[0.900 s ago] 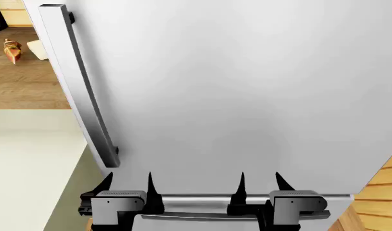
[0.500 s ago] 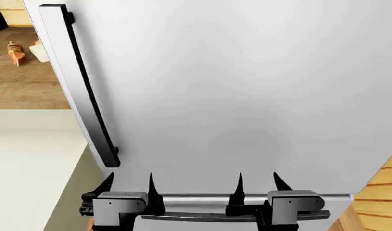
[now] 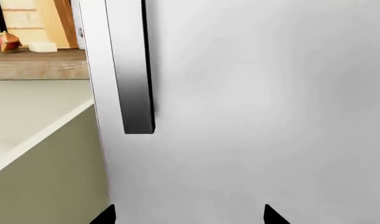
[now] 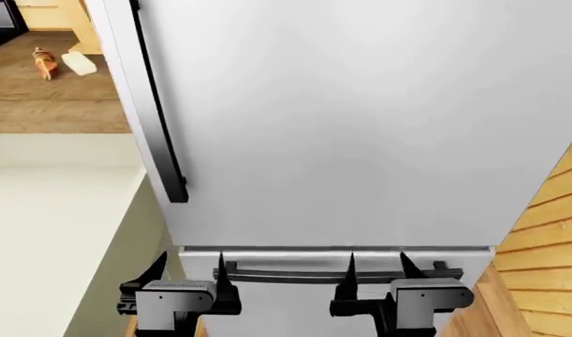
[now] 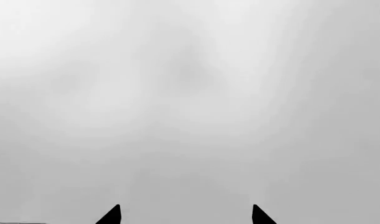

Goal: Close the left drawer.

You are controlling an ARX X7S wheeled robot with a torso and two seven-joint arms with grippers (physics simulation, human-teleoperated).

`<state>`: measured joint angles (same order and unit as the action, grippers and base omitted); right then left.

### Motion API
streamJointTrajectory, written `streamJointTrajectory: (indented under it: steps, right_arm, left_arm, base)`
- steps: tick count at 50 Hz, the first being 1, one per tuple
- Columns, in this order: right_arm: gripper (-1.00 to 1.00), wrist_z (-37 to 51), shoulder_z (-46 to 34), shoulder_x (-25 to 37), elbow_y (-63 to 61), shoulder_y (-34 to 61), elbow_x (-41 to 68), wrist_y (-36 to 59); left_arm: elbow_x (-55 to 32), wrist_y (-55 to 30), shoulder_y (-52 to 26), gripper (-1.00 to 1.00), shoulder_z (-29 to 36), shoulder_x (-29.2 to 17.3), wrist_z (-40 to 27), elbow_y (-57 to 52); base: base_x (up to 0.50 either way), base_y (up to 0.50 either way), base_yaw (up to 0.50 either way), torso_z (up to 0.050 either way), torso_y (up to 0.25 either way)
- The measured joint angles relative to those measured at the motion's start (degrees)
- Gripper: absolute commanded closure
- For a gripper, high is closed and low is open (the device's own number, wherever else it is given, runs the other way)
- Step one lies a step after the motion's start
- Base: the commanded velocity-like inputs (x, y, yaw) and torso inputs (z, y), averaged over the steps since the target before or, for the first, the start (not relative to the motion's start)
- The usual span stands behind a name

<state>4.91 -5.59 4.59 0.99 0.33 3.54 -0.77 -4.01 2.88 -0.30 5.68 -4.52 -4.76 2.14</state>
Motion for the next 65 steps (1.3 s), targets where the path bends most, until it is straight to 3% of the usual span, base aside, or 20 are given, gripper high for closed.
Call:
streamJointTrajectory:
  steps: [41, 53, 65]
  right_arm:
    - [-1.00, 2.8, -2.7, 2.4, 0.2, 0.4, 2.0, -0.2]
    - [-1.00, 3.2, -3.2, 2.9, 0.4, 0.5, 2.9, -0.4]
    - [-1.00, 3.9, -3.8, 3.4, 0.7, 1.0, 3.1, 0.4]
  left_arm:
    - [-2.2, 0.3, -0.3, -1.00, 3.0, -2.2, -2.8, 0.1]
    - [-2.7, 0.4, -0.4, -1.00, 3.7, -2.7, -3.4, 0.3]
    - [-3.2, 0.8, -0.9, -1.00, 4.3, -3.0, -3.8, 1.1]
  base:
    - [-0.49, 0.01, 0.00, 0.000, 0.000]
    - [-0.01, 0.02, 0.00, 0.000, 0.000]
    - [0.00, 0.50, 0.00, 0.000, 0.000]
